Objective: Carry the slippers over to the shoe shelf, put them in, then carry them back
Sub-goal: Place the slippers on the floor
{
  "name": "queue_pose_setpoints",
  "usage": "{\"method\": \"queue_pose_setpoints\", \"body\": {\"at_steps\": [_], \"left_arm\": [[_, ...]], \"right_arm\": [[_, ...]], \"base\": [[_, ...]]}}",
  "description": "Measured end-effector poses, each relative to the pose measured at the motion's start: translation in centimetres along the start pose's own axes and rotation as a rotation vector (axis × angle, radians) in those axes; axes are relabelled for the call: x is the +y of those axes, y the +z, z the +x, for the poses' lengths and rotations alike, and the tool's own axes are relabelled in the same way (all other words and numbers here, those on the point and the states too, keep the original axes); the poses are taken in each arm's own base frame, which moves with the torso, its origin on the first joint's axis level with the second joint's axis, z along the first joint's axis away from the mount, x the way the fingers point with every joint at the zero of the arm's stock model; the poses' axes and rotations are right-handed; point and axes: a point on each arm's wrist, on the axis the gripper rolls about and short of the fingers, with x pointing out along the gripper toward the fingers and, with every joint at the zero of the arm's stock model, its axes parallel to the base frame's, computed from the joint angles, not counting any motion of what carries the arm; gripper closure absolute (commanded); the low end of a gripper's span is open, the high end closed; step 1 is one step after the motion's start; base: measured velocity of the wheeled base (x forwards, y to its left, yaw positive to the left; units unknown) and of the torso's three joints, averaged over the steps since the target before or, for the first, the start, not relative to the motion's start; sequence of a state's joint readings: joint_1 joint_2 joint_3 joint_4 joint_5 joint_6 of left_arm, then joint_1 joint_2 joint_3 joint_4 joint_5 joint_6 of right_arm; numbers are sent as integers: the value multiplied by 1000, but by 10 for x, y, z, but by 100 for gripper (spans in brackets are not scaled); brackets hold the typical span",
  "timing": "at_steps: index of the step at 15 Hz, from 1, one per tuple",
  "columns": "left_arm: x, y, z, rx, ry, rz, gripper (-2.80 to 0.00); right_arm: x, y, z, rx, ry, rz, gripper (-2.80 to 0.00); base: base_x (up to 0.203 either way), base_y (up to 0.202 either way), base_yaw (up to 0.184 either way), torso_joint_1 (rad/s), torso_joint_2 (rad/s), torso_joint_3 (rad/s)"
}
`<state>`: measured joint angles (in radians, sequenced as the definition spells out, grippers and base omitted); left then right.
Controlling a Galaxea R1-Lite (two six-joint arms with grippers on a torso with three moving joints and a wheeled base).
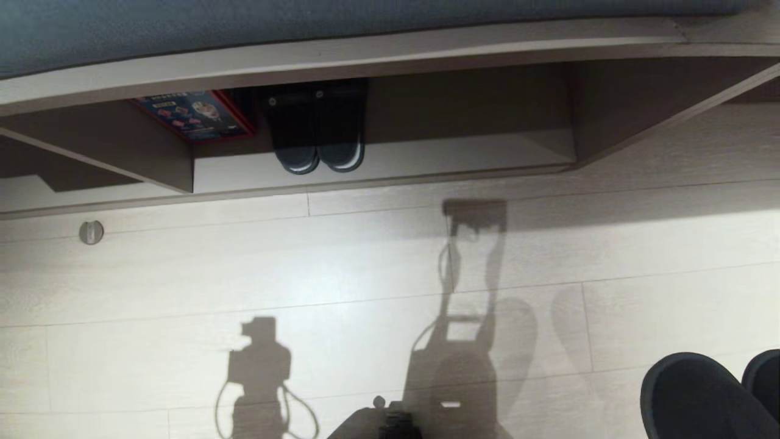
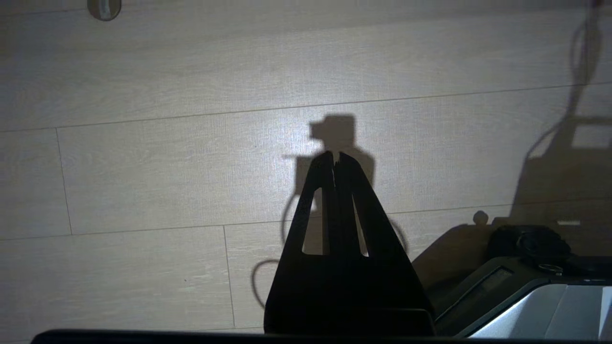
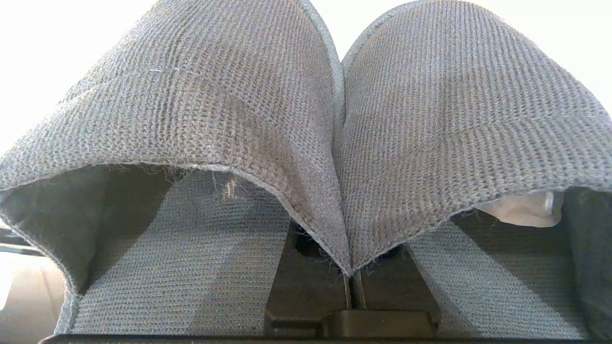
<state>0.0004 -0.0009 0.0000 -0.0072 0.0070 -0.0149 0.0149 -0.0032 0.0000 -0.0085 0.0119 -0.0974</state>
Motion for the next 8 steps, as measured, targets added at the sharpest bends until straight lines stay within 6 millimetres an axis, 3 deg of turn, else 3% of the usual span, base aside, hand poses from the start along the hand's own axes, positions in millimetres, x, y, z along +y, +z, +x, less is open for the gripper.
{"method": "queue_pose_setpoints", "body": {"at_steps": [8], "left_arm": [[0,0,0,-1,1,0,0]], "right_arm": [[0,0,0,1,0,0,0]], "base": [[0,0,0,3,3,201]]}}
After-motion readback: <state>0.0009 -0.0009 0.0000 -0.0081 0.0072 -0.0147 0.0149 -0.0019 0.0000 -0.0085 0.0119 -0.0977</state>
